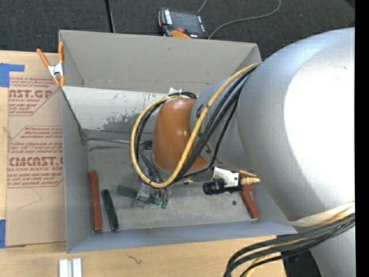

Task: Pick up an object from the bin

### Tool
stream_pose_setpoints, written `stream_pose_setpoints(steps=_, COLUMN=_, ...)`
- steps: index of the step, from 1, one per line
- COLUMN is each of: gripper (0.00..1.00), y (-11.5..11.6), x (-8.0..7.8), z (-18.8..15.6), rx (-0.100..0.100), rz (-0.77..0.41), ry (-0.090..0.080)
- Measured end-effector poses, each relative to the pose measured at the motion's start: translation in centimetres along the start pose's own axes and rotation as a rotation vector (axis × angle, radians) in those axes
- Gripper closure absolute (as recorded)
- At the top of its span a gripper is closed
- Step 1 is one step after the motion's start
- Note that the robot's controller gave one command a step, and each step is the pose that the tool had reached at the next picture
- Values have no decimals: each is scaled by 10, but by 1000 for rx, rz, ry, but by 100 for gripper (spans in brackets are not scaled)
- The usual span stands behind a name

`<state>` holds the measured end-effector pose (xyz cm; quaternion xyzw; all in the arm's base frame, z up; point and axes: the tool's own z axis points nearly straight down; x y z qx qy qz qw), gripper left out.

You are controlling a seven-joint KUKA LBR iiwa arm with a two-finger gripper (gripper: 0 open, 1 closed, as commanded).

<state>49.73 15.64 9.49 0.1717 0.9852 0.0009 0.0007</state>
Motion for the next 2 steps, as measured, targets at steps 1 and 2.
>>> stream_pose_setpoints(steps=1, gripper=100, y=0, x=0, z=-5, rx=1, rz=0, ry=1)
stream_pose_setpoints(steps=2, gripper=100, y=1, x=-2, z=-108, rx=-3, rz=0, ry=-5)
